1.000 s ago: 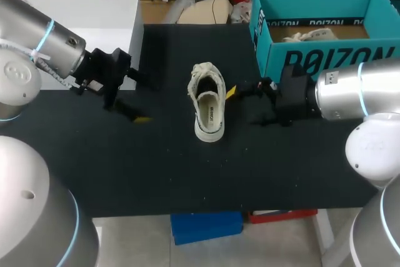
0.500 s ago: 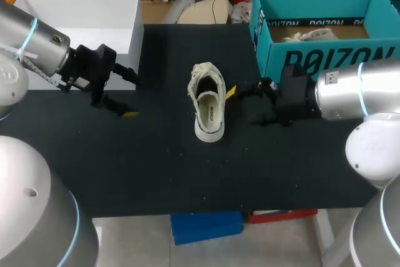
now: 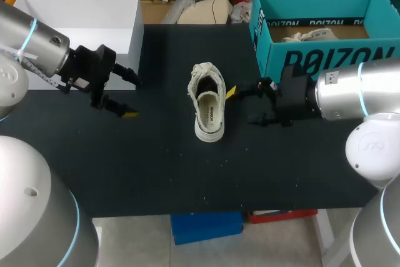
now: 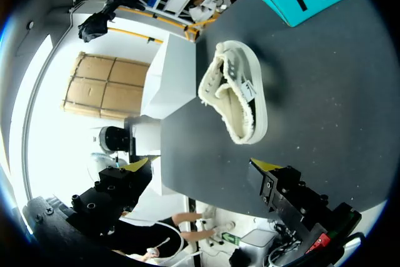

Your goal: Take the shoe out of the shoebox, open the shoe tongue, remove and reinsert the insole, then place the shoe into the shoebox

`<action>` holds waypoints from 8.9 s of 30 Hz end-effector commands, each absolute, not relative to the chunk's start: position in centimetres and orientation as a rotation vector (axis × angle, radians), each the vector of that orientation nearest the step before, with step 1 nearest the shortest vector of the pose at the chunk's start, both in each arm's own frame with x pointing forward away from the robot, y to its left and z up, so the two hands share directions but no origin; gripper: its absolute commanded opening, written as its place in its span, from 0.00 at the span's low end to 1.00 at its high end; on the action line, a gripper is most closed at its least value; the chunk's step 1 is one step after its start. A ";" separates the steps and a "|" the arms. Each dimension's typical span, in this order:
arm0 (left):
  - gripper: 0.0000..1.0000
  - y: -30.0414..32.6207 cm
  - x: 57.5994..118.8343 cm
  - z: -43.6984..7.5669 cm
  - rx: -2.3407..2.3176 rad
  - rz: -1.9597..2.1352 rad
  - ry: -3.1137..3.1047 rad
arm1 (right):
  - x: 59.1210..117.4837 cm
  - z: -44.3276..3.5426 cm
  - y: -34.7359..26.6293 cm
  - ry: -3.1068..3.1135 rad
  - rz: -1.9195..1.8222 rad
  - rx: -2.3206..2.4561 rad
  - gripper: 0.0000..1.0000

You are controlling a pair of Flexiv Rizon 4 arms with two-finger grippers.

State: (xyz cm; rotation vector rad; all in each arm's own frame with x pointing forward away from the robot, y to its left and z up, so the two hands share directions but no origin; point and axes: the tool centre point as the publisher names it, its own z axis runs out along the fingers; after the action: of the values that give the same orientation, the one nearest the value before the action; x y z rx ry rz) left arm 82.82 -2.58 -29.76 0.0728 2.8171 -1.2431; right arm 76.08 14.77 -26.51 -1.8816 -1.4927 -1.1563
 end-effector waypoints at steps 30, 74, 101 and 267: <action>1.00 -2.6 82.7 -29.8 0.071 -1.240 2.813 | 82.8 -26.6 16.1 -2.137 -0.363 -2.124 1.00; 1.00 -2.6 82.7 -29.8 0.071 -1.240 2.813 | 91.3 -33.7 16.1 -2.532 -0.208 -2.005 0.83; 1.00 -2.6 82.7 -29.8 0.071 -1.240 2.813 | 92.0 -41.5 15.6 -2.495 -0.072 -1.997 0.45; 1.00 -2.6 82.7 -29.8 0.071 -1.240 2.813 | 126.0 -32.0 -15.9 -3.378 0.009 -0.101 0.00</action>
State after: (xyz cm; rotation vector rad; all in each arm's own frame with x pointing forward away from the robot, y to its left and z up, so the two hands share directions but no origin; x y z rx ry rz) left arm 82.81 -2.59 -29.76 0.0725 2.8171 -1.2427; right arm 124.29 -15.83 -30.41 -0.0997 -3.3916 0.0205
